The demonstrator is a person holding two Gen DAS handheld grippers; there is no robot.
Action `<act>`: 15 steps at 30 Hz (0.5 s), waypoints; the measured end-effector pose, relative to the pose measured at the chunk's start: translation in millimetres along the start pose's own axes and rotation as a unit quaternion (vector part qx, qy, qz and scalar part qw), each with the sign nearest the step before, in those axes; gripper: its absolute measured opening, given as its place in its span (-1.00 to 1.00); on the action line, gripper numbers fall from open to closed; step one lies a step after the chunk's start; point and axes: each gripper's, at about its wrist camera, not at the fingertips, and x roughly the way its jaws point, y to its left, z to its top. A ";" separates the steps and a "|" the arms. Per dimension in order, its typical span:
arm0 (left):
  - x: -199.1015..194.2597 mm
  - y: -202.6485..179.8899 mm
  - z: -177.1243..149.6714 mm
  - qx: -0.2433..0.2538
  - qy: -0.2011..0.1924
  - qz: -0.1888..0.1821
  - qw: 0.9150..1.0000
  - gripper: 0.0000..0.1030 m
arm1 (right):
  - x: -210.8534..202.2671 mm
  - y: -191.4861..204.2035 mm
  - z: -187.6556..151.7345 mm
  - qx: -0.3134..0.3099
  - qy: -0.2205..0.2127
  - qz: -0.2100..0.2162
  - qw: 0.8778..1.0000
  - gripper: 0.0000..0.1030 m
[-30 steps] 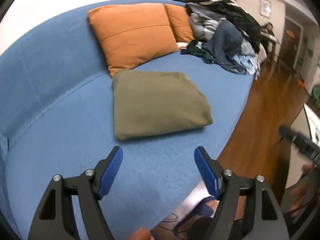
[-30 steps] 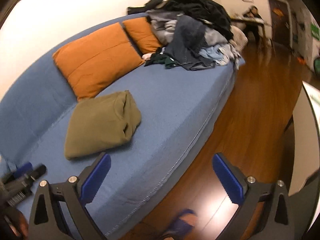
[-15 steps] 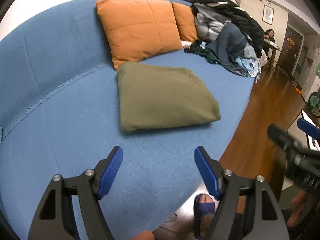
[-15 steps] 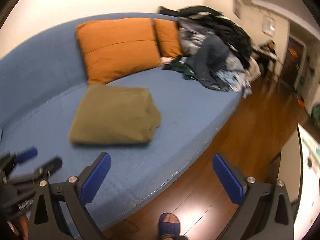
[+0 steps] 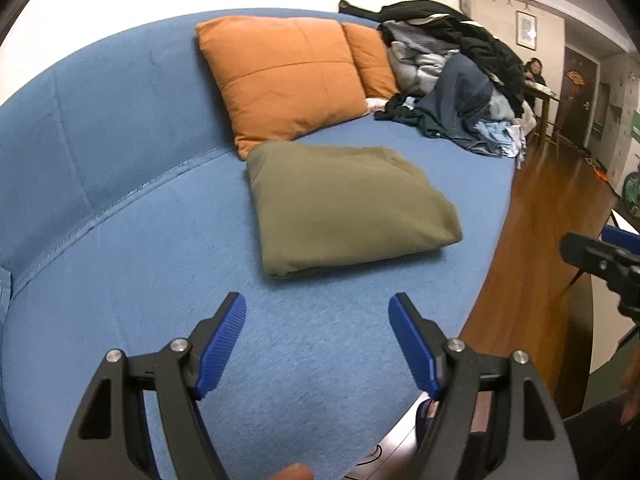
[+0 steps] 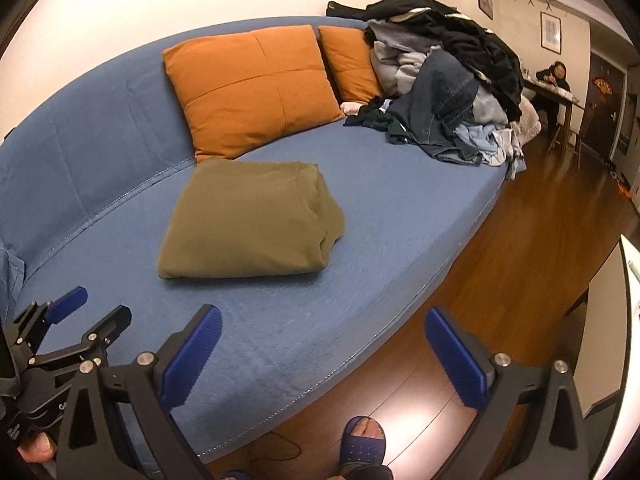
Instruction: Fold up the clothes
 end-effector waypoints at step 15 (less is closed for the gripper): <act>1.5 24.4 0.7 -0.050 0.000 0.004 0.999 0.43 | 3.9 23.6 -3.6 -0.042 0.002 0.006 0.999 1.00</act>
